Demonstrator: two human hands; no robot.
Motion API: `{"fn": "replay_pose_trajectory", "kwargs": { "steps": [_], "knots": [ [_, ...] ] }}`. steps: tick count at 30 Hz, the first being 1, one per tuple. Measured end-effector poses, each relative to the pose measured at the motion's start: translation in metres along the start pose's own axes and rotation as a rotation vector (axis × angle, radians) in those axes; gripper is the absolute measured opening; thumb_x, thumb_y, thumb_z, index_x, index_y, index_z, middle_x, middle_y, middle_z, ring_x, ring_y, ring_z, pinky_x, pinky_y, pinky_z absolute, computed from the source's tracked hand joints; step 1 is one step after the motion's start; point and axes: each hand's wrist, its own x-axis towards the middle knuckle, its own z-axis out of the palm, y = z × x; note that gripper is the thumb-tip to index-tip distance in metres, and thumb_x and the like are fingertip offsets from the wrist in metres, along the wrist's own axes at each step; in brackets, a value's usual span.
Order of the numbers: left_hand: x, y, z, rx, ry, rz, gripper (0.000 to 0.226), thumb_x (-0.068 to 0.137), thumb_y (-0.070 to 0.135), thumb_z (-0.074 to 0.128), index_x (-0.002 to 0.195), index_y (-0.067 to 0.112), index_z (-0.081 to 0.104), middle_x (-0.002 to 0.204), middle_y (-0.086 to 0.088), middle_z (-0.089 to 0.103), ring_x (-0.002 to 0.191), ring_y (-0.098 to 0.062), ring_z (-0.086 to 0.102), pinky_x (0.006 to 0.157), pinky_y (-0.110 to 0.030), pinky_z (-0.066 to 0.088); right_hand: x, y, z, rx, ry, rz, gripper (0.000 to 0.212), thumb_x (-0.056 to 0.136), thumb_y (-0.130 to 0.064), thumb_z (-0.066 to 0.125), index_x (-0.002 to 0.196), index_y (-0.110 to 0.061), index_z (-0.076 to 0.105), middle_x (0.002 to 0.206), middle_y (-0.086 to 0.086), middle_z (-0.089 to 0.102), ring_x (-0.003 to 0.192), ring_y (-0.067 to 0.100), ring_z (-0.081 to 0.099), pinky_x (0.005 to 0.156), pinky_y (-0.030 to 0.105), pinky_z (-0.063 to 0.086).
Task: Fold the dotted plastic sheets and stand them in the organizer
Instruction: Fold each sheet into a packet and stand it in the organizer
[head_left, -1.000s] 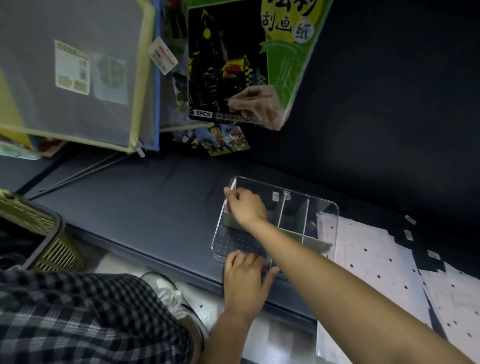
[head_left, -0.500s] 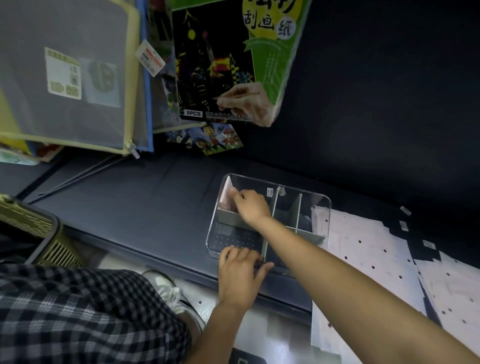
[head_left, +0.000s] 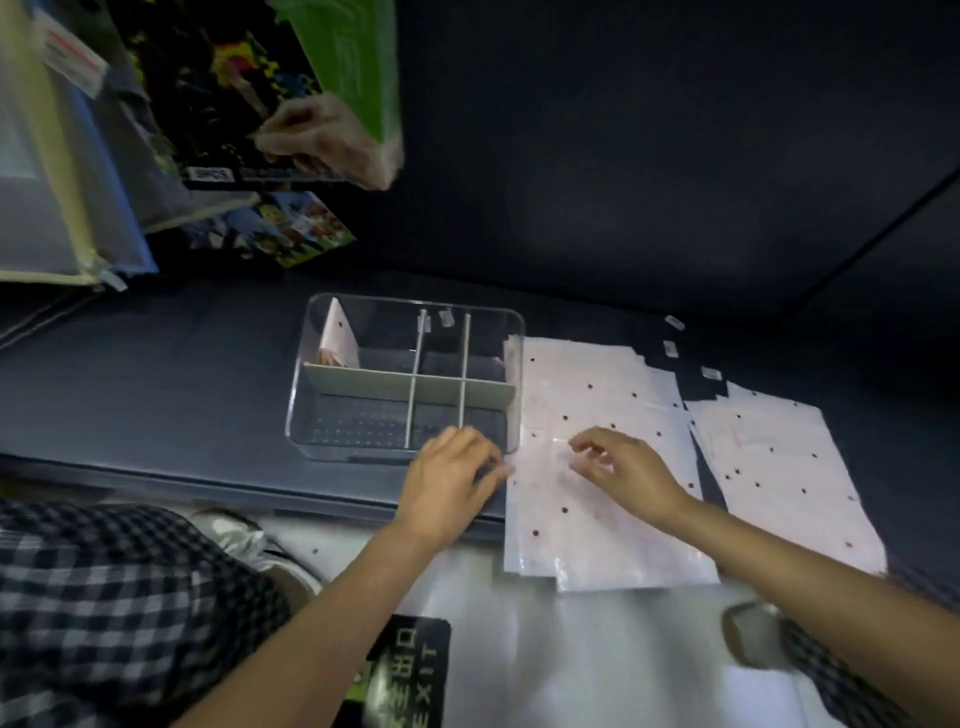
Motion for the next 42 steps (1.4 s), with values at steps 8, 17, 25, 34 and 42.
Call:
{"fn": "replay_pose_trajectory", "kwargs": {
  "steps": [8,17,25,34,42],
  "knots": [
    [-0.039,0.029,0.071,0.048,-0.698,0.066,0.068,0.085,0.052,0.060,0.144,0.030,0.034,0.157,0.009,0.018,0.144,-0.010,0.012,0.115,-0.024,0.009,-0.088,0.090,0.016,-0.253,-0.245,-0.083,0.082,0.080,-0.045,0.068,0.147,-0.025,0.025,0.153,-0.010,0.018,0.141,0.009,0.017,0.113,0.017,0.015],
    [-0.033,0.040,0.086,0.148,-0.567,0.033,0.067,0.084,0.058,0.055,0.143,0.033,0.035,0.144,0.011,0.034,0.135,-0.011,0.023,0.108,-0.025,0.014,-0.087,0.105,0.019,0.008,-0.072,-0.074,0.026,0.083,-0.020,0.071,0.108,-0.012,0.071,0.137,-0.004,0.052,0.134,0.009,0.039,0.107,0.007,0.022],
    [-0.004,0.047,0.091,0.118,-0.585,0.129,0.029,0.093,0.039,0.054,0.118,0.028,0.064,0.127,0.013,0.055,0.123,-0.012,0.042,0.100,-0.024,0.027,-0.075,0.101,0.005,0.183,-0.185,0.063,0.018,0.083,-0.015,0.071,0.097,-0.004,0.073,0.120,0.003,0.066,0.123,0.007,0.051,0.103,0.018,0.038],
    [0.020,0.051,0.065,-0.368,-0.638,-0.265,0.010,0.089,0.026,0.064,0.092,0.027,0.074,0.097,0.010,0.066,0.097,-0.005,0.049,0.085,-0.017,0.040,-0.059,0.090,-0.040,0.271,-0.428,0.142,0.007,0.084,-0.016,0.069,0.082,-0.019,0.075,0.073,-0.020,0.070,0.070,-0.010,0.059,0.068,0.006,0.042],
    [0.050,0.071,0.036,-0.765,-0.406,-0.366,0.018,0.096,0.015,0.051,0.083,0.017,0.063,0.070,0.002,0.051,0.064,-0.007,0.044,0.063,-0.020,0.035,-0.030,0.065,-0.097,0.340,-0.490,0.161,0.014,0.089,-0.022,0.063,0.077,-0.028,0.067,0.075,-0.022,0.067,0.073,-0.010,0.059,0.072,0.004,0.041]
  ]
}}
